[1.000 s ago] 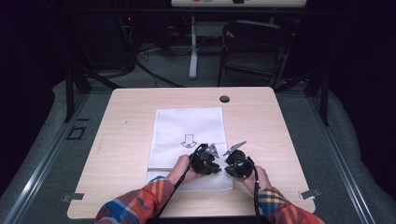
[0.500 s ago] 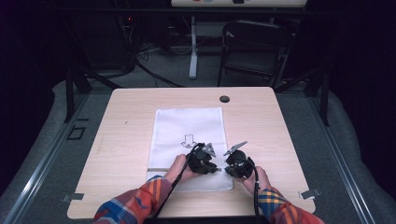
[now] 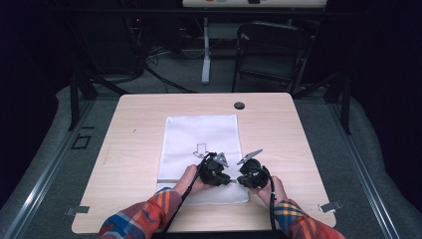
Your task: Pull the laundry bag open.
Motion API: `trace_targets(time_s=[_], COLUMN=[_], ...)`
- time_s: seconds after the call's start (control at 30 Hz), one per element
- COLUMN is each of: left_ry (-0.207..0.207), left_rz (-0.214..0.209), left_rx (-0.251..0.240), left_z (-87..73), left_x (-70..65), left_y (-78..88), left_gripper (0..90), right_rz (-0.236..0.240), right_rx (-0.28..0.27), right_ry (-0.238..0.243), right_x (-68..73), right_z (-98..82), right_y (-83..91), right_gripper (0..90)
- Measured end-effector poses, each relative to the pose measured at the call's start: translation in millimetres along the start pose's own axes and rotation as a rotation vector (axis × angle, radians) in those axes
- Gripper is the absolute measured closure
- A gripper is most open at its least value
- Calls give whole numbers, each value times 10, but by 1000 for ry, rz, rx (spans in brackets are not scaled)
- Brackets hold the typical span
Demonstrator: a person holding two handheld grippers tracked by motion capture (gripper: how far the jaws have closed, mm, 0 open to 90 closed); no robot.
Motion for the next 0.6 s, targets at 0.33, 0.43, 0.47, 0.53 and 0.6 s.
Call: trace_targets(time_s=[0.33,0.43,0.47,0.53,0.6], left_ry=[-5,3,4,3,10], left_rz=[15,19,11,15,3], left_rx=[4,12,2,5,2], left_z=[-3,-21,-18,-32,-50], left_x=[-4,2,0,12,9], left_y=[7,23,24,34,44], left_gripper=[820,820,820,820,820], right_rz=[-13,-7,-9,-4,1], right_rx=[-6,-15,-15,-18,-16], right_ry=[19,13,13,12,9], right_x=[-11,-10,-11,-7,-8], right_z=[-6,-4,-4,-1,-3], right_y=[-40,-43,-43,-45,-43], right_gripper=[900,900,900,900,900])
Point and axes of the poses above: each handheld gripper's, and its own axes: y roughly backward along the jaws, z roughly out of its top, x roughly to its left, the point moved 10 cm from there along -y, roughly forward along the jaws, and after that the axes turned 10 degrees about x, right-handed, at the moved point
